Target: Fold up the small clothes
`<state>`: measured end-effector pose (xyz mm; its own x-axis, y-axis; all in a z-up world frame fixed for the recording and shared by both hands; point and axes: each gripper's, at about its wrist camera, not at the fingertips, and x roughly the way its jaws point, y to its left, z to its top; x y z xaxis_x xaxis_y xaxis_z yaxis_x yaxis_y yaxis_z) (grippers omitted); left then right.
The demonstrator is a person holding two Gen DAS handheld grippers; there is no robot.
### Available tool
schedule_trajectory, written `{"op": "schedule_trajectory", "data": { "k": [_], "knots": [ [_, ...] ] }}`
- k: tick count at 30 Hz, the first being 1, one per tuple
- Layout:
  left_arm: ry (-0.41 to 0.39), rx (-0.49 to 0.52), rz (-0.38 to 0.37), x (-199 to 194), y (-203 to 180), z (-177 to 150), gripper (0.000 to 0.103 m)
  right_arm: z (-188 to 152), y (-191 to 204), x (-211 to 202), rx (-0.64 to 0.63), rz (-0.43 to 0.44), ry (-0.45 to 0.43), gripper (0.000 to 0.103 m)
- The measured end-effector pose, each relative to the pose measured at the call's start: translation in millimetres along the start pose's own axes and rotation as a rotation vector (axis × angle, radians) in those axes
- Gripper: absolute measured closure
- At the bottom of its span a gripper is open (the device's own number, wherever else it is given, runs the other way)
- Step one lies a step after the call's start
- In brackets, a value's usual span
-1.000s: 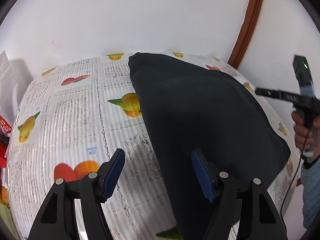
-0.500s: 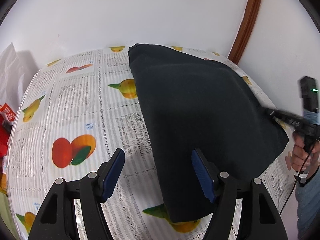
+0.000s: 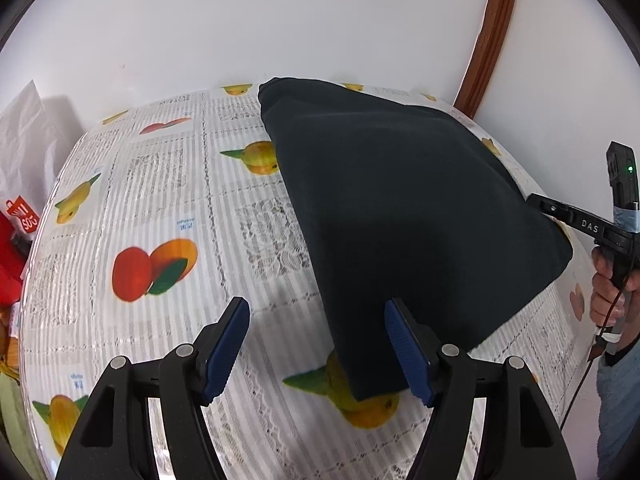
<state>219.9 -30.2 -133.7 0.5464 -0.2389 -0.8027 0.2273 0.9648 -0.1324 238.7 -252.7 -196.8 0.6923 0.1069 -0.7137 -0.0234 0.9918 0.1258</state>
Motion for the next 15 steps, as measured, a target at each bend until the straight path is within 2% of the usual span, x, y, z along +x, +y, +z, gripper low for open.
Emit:
{"op": "schedule_trajectory", "data": {
  "k": [4,6,8,10,15],
  "knots": [
    [-0.005,-0.013,-0.004,-6,0,-8,0.036,-14,-6,-17,-0.005,-0.027,0.017,0.097],
    [-0.008,-0.014,-0.003,-10,-1,-12,0.036,-21,-7,-27,-0.018,-0.036,0.019,0.091],
    [-0.012,-0.013,0.001,-13,-3,-16,0.036,-31,-6,-38,-0.039,-0.04,0.025,0.076],
    [-0.015,-0.013,0.005,-16,-4,-21,0.036,-40,-6,-49,-0.053,-0.057,0.02,0.068],
    [-0.012,-0.008,0.02,-22,-5,-34,0.036,-65,-10,-62,-0.065,-0.063,0.054,0.066]
  ]
}}
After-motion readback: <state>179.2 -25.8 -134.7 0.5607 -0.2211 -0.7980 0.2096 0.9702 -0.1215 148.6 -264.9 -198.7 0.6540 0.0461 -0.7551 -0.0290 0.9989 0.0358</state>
